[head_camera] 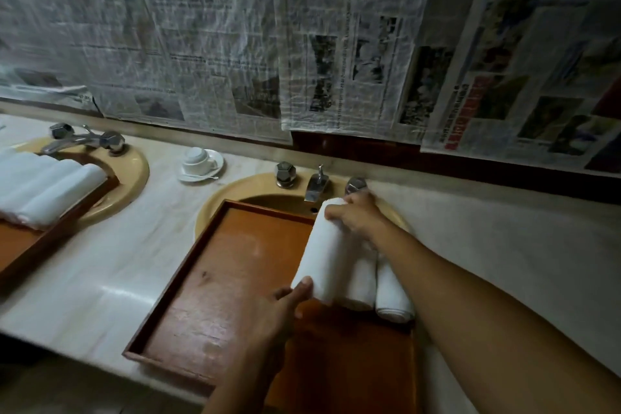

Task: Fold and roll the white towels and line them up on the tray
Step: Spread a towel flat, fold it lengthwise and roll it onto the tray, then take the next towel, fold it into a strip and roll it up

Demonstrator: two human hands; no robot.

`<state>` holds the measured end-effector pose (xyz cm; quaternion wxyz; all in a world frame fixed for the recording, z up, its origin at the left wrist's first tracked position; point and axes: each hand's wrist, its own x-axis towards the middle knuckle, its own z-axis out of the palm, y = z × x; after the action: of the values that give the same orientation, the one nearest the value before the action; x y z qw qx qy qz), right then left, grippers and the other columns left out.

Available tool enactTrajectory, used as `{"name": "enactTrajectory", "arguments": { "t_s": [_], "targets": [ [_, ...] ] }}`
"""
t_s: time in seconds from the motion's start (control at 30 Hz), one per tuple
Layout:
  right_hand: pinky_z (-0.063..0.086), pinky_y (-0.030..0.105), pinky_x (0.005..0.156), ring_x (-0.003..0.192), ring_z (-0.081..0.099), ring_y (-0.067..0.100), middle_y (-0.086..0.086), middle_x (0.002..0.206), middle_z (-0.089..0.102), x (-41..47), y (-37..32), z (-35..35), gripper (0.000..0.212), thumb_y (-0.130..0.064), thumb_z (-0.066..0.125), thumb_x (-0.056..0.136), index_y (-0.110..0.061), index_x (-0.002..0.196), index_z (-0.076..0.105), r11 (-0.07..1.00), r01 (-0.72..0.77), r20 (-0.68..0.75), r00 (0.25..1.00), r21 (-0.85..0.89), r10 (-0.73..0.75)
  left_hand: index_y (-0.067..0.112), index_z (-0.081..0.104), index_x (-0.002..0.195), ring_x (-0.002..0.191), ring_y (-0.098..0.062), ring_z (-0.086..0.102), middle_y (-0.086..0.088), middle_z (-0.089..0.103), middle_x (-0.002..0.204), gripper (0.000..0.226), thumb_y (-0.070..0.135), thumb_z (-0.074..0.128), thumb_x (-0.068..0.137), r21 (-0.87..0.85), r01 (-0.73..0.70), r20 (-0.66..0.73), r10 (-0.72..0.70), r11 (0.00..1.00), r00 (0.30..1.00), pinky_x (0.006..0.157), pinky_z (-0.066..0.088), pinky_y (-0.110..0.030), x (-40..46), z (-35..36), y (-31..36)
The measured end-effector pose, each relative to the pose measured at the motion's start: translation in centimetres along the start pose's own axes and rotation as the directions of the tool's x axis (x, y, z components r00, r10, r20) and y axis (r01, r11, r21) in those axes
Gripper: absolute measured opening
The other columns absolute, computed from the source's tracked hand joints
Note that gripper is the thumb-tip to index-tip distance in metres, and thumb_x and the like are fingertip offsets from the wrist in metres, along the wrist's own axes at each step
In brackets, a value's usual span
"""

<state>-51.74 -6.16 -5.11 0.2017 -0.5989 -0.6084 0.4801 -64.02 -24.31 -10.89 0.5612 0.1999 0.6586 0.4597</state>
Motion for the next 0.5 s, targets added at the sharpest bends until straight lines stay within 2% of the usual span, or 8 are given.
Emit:
{"name": "enactTrajectory", "arguments": {
  "t_s": [0.07, 0.13, 0.17, 0.2, 0.27, 0.33, 0.4, 0.5],
  "targets": [
    [0.05, 0.04, 0.085, 0.095, 0.057, 0.024, 0.003, 0.104, 0.059, 1.6, 0.3, 1.4, 0.047, -0.049, 0.068, 0.061, -0.022, 0.099, 0.058, 0.987, -0.023, 0.025, 0.999, -0.158, 0.027, 0.007, 0.077, 0.086, 0.073, -0.029, 0.065, -0.019, 0.073, 0.083, 0.042, 0.047, 0.081, 0.075, -0.007, 0.022, 0.006, -0.022, 1.0, 1.0, 0.066, 0.055, -0.036, 1.1, 0.0, -0.6],
    [0.042, 0.051, 0.098, 0.107, 0.053, 0.03, 0.004, 0.113, 0.058, 2.9, 0.5, 2.0, 0.063, -0.06, 0.059, 0.053, -0.027, 0.106, 0.059, 0.937, -0.049, 0.026, 0.998, -0.347, 0.061, 0.012, 0.076, 0.081, 0.068, -0.023, 0.064, -0.008, 0.07, 0.069, 0.031, 0.043, 0.079, 0.079, 0.02, 0.009, -0.021, -0.009, 1.0, 1.0, 0.064, 0.052, -0.03, 1.8, 0.2, -0.7],
    [0.037, 0.051, 0.101, 0.111, 0.05, 0.031, 0.005, 0.116, 0.056, 3.3, 0.6, 2.2, 0.065, -0.061, 0.057, 0.054, -0.028, 0.11, 0.058, 0.908, -0.059, 0.024, 0.997, -0.415, 0.076, 0.016, 0.074, 0.079, 0.067, -0.02, 0.063, -0.004, 0.069, 0.067, 0.025, 0.04, 0.076, 0.083, 0.044, 0.009, -0.024, -0.008, 0.999, 1.0, 0.062, 0.05, -0.028, 2.2, 0.3, -0.7],
    [0.033, 0.049, 0.101, 0.115, 0.046, 0.031, 0.005, 0.118, 0.054, 3.6, 0.6, 2.2, 0.062, -0.06, 0.057, 0.06, -0.028, 0.113, 0.058, 0.878, -0.065, 0.022, 0.996, -0.474, 0.086, 0.019, 0.071, 0.078, 0.069, -0.018, 0.063, -0.002, 0.068, 0.069, 0.022, 0.039, 0.074, 0.086, 0.063, 0.015, -0.027, -0.014, 0.998, 1.0, 0.064, 0.05, -0.03, 2.6, 0.4, -0.6],
    [0.027, 0.048, 0.099, 0.123, 0.038, 0.032, 0.007, 0.123, 0.051, 4.2, 1.0, 2.3, 0.053, -0.055, 0.054, 0.073, -0.027, 0.118, 0.057, 0.799, -0.051, 0.006, 0.998, -0.599, 0.068, 0.024, 0.064, 0.077, 0.078, -0.016, 0.063, 0.001, 0.067, 0.08, 0.022, 0.041, 0.072, 0.088, 0.103, 0.036, -0.015, -0.034, 0.994, 0.999, 0.077, 0.053, -0.036, 3.4, 0.5, -0.8],
    [0.025, 0.049, 0.098, 0.127, 0.032, 0.032, 0.008, 0.128, 0.051, 4.6, 1.3, 2.5, 0.048, -0.054, 0.05, 0.08, -0.029, 0.12, 0.058, 0.704, -0.016, 0.005, 1.0, -0.71, 0.027, 0.023, 0.062, 0.084, 0.083, -0.014, 0.064, 0.004, 0.067, 0.087, 0.024, 0.044, 0.071, 0.089, 0.182, 0.019, -0.011, -0.017, 0.983, 1.0, 0.084, 0.056, -0.039, 4.1, 0.4, -0.8],
    [0.025, 0.048, 0.095, 0.128, 0.031, 0.031, 0.007, 0.131, 0.052, 4.9, 1.6, 2.6, 0.046, -0.054, 0.045, 0.085, -0.03, 0.121, 0.058, 0.634, 0.006, 0.01, 1.0, -0.773, 0.004, 0.015, 0.067, 0.09, 0.08, -0.017, 0.067, 0.0, 0.07, 0.086, 0.034, 0.049, 0.069, 0.089, 0.303, -0.034, 0.003, 0.034, 0.953, 0.999, 0.077, 0.059, -0.038, 4.8, 0.2, -0.9],
    [0.025, 0.047, 0.095, 0.133, 0.029, 0.03, 0.005, 0.14, 0.049, 5.0, 2.2, 2.9, 0.051, -0.054, 0.036, 0.092, -0.028, 0.134, 0.051, 0.587, 0.019, 0.032, 0.999, -0.809, 0.012, 0.011, 0.066, 0.08, 0.064, -0.017, 0.061, -0.002, 0.064, 0.071, 0.045, 0.054, 0.061, 0.092, 0.539, -0.113, 0.065, 0.093, 0.835, 0.994, 0.058, 0.047, -0.03, 5.7, -0.1, -0.7]
  ]
}}
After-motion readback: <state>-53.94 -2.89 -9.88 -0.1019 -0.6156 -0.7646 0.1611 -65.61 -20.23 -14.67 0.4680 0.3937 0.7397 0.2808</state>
